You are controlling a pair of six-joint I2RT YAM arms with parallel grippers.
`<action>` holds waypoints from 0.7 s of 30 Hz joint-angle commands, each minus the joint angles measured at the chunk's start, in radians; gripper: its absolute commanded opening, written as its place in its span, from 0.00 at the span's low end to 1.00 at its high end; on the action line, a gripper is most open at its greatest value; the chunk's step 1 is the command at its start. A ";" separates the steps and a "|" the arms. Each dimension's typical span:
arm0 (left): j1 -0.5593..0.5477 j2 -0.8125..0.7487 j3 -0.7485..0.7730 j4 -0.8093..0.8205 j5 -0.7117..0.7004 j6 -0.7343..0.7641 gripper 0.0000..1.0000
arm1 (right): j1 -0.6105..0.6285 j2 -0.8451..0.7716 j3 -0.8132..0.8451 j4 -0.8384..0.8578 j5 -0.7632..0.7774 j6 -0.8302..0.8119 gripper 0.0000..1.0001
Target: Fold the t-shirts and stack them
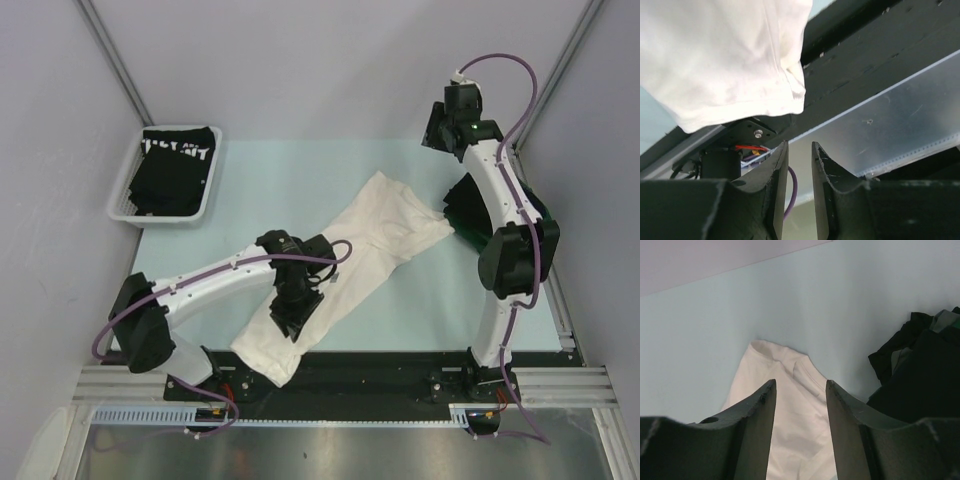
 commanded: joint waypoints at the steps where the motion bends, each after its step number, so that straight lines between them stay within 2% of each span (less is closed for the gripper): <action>1: 0.016 0.050 0.103 -0.012 -0.093 -0.005 0.29 | -0.004 0.075 0.042 -0.001 0.003 -0.017 0.50; 5: 0.036 0.107 0.178 -0.006 -0.197 -0.008 0.29 | -0.004 0.161 0.076 -0.017 -0.021 -0.008 0.51; 12: 0.091 0.094 0.343 0.042 -0.315 -0.034 0.38 | -0.001 0.279 0.079 -0.028 -0.121 0.031 0.53; 21: 0.182 -0.041 0.324 0.142 -0.368 -0.085 0.39 | 0.017 0.298 -0.007 0.012 -0.147 0.038 0.55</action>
